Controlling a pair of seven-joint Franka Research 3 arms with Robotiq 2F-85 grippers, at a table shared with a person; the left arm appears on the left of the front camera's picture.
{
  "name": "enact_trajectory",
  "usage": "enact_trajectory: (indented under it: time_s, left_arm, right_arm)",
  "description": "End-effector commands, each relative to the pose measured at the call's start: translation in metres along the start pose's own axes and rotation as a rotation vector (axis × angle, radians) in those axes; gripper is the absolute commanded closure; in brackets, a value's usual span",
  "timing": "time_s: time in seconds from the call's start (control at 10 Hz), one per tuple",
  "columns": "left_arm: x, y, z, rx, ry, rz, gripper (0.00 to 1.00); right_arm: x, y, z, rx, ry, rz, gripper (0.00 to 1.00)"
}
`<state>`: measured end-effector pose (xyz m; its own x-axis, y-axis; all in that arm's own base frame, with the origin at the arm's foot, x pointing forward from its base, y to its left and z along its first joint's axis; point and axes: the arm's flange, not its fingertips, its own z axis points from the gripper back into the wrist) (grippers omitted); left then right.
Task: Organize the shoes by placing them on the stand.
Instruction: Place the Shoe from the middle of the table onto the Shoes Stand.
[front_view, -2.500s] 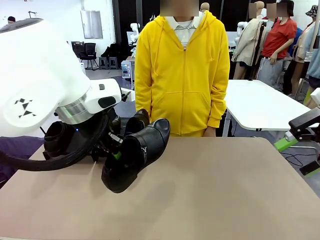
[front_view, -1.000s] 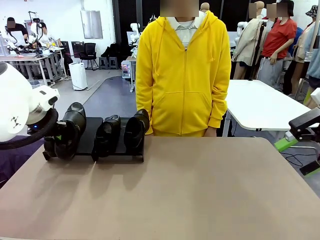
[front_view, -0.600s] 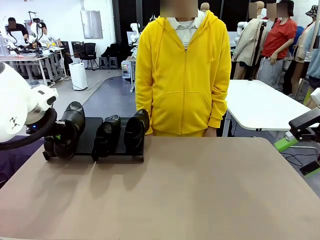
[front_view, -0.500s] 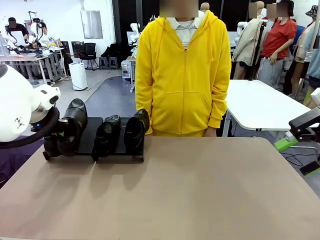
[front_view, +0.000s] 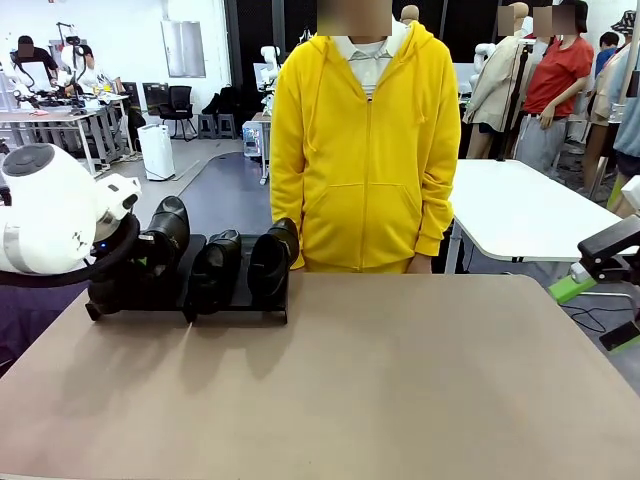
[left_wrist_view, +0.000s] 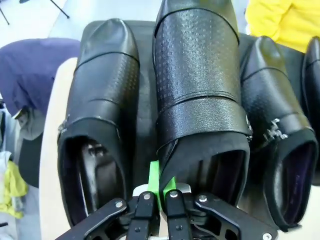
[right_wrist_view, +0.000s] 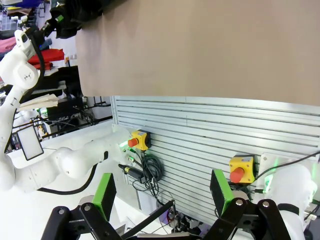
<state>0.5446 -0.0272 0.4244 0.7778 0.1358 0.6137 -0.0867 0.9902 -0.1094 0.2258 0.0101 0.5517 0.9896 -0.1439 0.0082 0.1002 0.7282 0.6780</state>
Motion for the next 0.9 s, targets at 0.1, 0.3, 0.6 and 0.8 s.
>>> enact_trajectory:
  time_s: [0.1,0.3,0.6,0.8]
  left_arm:
    - [0.016,0.004,-0.015,0.014,0.008,0.021,1.0]
    - [0.018,0.003,-0.023,0.007,0.013,0.021,1.0]
    - [0.018,0.003,-0.027,0.016,0.043,0.026,0.67]
    - [0.017,0.003,-0.028,0.02,0.053,0.014,0.0]
  right_arm:
    - [0.002,0.002,0.0,0.033,0.0,0.023,0.0]
    - [0.002,0.002,0.0,0.033,0.0,0.023,0.0]
    - [0.002,0.002,0.0,0.033,0.0,0.023,0.0]
    - [0.002,0.002,0.0,0.033,0.0,0.023,0.0]
